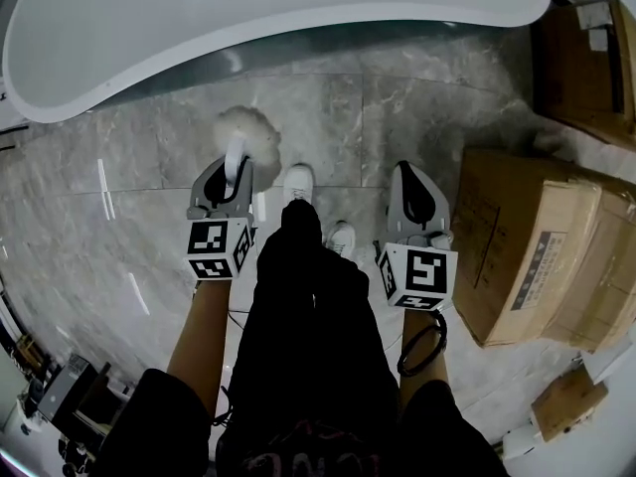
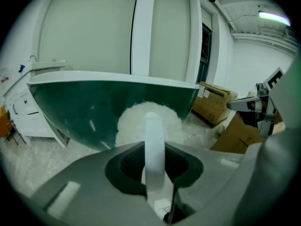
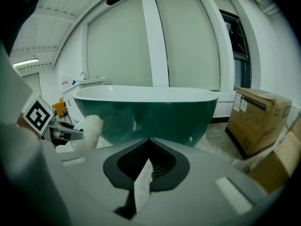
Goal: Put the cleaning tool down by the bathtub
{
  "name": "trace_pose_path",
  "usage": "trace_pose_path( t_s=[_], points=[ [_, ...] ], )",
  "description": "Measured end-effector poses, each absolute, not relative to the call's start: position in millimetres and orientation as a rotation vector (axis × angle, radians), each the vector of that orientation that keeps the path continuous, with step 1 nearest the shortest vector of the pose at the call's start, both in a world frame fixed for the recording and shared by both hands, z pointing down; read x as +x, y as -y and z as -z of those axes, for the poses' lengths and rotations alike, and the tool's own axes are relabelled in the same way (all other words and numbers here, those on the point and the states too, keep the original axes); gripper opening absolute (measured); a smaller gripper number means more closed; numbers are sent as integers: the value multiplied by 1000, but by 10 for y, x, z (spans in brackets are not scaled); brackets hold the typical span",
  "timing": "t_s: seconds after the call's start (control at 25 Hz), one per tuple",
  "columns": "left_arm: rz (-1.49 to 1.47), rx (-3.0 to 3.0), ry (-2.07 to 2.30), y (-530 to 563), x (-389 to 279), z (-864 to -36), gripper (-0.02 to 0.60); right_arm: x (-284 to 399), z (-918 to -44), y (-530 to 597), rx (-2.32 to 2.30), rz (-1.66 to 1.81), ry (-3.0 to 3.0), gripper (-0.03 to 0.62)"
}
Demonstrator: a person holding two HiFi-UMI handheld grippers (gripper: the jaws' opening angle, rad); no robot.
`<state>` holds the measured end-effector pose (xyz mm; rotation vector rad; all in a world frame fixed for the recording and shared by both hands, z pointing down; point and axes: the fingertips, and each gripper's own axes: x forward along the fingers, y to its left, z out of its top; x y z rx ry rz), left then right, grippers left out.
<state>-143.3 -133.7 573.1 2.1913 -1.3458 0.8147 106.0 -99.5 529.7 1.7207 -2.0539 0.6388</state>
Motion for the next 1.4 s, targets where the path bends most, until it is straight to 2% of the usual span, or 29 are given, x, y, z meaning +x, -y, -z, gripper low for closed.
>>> trace_pose_path(
  t_s=[0.68, 1.4],
  points=[
    [-846, 2179, 1348, 1706, -1556, -7864, 86, 1021, -7444, 1394, 1726, -678, 2065, 12],
    [-1022, 2034, 1192, 1818, -1628, -9589, 86, 936, -9093, 1426, 1649, -802, 2049, 14]
  ],
)
